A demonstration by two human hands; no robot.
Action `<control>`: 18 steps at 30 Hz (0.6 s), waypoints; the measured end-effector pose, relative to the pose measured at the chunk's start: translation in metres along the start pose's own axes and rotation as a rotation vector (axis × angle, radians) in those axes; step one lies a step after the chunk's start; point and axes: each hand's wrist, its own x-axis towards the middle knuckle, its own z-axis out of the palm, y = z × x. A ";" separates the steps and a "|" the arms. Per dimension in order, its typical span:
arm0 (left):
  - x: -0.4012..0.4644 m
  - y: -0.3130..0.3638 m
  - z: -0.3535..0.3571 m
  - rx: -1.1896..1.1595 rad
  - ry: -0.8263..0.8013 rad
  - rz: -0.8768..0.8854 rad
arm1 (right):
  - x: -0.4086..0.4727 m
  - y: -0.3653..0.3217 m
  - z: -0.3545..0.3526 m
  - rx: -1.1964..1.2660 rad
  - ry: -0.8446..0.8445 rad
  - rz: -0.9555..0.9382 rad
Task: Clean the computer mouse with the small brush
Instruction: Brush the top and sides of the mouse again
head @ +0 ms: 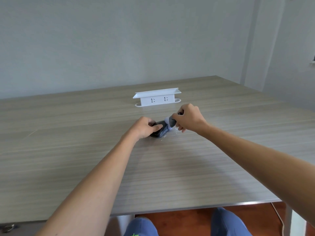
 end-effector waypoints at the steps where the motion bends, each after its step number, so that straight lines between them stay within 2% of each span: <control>1: 0.000 0.000 0.000 0.002 -0.001 -0.003 | -0.001 0.000 0.001 0.029 -0.024 0.014; 5: 0.000 0.000 0.001 -0.032 0.014 -0.011 | 0.001 0.003 0.002 0.141 -0.099 0.091; 11: -0.001 0.000 0.002 -0.098 0.020 0.010 | 0.005 0.008 -0.002 0.218 -0.036 0.168; 15: 0.000 0.000 0.000 -0.093 0.012 0.000 | 0.002 0.007 0.002 0.233 -0.196 0.202; 18: 0.000 0.001 0.000 -0.078 0.009 0.000 | 0.001 0.005 0.005 0.248 -0.236 0.215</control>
